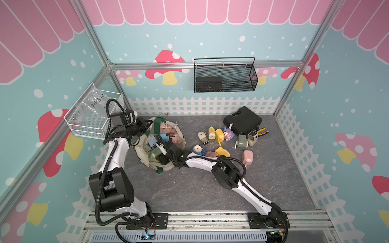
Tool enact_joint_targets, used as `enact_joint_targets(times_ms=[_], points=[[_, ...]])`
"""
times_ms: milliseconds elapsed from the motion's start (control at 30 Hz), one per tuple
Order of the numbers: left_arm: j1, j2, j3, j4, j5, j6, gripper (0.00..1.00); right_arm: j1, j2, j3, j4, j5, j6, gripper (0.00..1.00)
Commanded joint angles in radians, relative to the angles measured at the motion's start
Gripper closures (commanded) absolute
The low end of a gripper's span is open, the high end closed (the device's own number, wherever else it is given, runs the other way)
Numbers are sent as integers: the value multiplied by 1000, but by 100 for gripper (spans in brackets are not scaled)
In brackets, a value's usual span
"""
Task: Take out the pencil sharpeners from the tote bags
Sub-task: Pick up the pencil sharpener from the canvas bag.
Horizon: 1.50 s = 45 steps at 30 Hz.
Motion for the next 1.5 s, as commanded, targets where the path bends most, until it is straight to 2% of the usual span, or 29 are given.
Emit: enact_joint_targets(times_ms=[0, 133, 300, 833, 1067, 1267, 1467], points=[[0, -1, -3, 17, 16, -9, 100, -1, -44, -31, 32, -72, -12, 39], [-1, -2, -3, 17, 18, -10, 100, 0, -79, -71, 70, -112, -46, 46], [0, -2, -3, 17, 18, -9, 100, -1, -163, -147, 87, -94, -95, 46], [-1, -2, -3, 16, 16, -8, 100, -1, -548, -539, 215, -79, -186, 48], [0, -2, -4, 17, 16, -7, 100, -9, -716, -694, 236, -11, -218, 48], [0, -2, -2, 16, 17, -7, 100, -68, -894, -844, 244, -30, -179, 48], [0, -2, -3, 17, 16, -7, 100, -185, -1115, -1070, 253, 12, -152, 48]])
